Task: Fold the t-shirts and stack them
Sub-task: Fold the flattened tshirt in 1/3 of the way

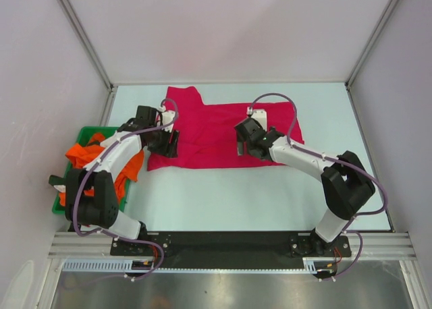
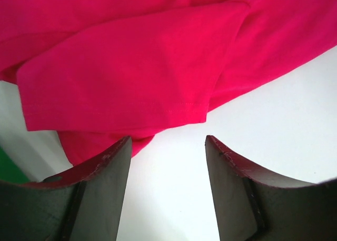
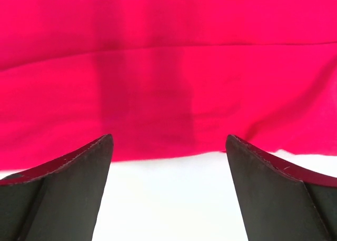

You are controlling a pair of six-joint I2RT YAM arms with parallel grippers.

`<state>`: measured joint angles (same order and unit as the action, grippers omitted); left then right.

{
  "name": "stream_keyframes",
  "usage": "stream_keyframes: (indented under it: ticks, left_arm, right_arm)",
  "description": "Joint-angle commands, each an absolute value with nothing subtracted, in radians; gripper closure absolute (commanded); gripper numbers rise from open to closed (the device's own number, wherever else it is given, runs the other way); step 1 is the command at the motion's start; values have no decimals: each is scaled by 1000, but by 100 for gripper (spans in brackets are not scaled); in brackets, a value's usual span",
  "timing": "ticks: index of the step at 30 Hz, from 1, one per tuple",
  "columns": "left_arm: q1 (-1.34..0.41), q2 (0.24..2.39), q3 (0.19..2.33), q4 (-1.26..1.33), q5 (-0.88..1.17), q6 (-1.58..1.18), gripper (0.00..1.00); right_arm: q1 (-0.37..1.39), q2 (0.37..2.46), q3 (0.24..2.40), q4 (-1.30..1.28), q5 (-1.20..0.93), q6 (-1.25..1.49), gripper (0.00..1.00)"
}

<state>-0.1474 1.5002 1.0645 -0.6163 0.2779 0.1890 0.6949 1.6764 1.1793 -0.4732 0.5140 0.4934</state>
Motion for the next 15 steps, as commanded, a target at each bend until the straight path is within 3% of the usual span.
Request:
stream_keyframes:
  ticks: [1,9,15]
  left_arm:
    - [-147,1499,1048,-604,281,156,37]
    - [-147,1480,1039,-591,267,138,39]
    - [-147,1499,1035,-589,258,134,41]
  right_arm:
    - [733,1712,1213,-439,519,491,9]
    - [726,1853,1288,-385,496,468,50]
    - [696,1931,1331,-383,448,509,54]
